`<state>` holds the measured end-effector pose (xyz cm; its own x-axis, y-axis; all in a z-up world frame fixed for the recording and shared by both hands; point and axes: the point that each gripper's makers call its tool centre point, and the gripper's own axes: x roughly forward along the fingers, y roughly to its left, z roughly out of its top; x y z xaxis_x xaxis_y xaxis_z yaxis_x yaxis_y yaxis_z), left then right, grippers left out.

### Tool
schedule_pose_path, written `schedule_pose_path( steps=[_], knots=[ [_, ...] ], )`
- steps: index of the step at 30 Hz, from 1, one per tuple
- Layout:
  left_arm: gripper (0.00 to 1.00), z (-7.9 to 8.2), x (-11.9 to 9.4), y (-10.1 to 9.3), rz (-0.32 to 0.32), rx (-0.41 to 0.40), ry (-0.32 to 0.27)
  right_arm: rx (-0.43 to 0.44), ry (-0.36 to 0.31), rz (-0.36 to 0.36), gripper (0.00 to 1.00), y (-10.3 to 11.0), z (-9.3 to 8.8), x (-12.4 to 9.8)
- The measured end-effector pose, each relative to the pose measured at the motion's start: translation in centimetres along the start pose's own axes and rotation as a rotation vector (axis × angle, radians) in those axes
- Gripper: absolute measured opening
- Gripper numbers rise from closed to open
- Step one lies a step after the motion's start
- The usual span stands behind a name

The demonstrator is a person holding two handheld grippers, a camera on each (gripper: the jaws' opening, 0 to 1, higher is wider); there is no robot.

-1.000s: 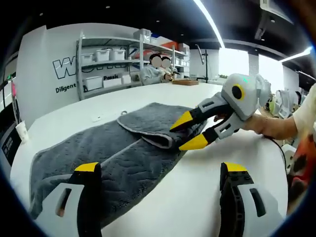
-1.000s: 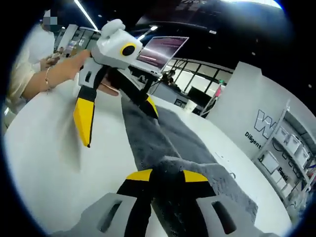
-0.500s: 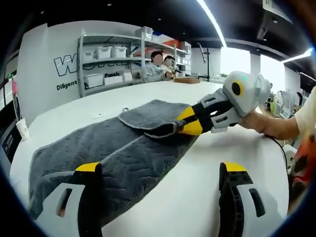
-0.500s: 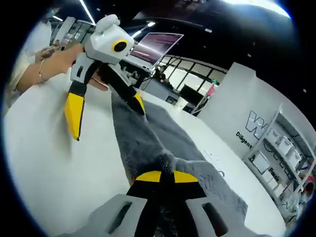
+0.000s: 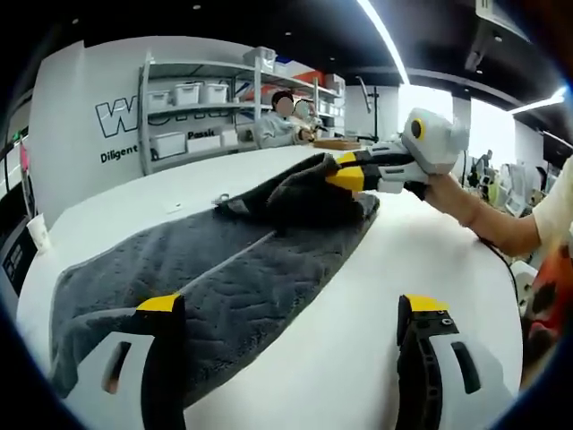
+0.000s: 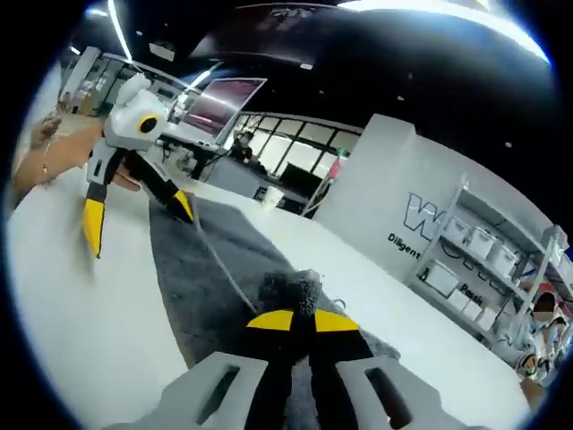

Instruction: Open the folded towel by lifting each exposed corner and separating the folded layers until the towel lies flat within the target outline without major curled edges

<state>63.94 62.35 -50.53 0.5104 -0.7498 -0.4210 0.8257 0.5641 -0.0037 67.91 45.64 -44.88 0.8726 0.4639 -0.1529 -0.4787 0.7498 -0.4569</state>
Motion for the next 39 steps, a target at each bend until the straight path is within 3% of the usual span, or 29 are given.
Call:
schedule_pose_path(
  steps=[12,24,30,39],
  knots=[
    [0.96,-0.1,0.0,-0.1,-0.004,0.001,0.005,0.080,0.005,-0.229,0.00,-7.7,-1.4,-4.0],
    [0.96,-0.1,-0.1,-0.1,-0.008,0.002,0.005,0.152,0.023,-0.317,0.00,-10.2,-2.8,-5.9],
    [0.96,-0.2,0.0,-0.1,-0.008,0.005,0.012,0.084,0.125,-0.400,0.00,-11.4,-4.5,-7.2],
    [0.96,-0.4,0.0,-0.3,-0.012,0.007,0.020,0.178,0.245,-0.466,0.00,-13.3,-8.4,-8.6]
  ],
)
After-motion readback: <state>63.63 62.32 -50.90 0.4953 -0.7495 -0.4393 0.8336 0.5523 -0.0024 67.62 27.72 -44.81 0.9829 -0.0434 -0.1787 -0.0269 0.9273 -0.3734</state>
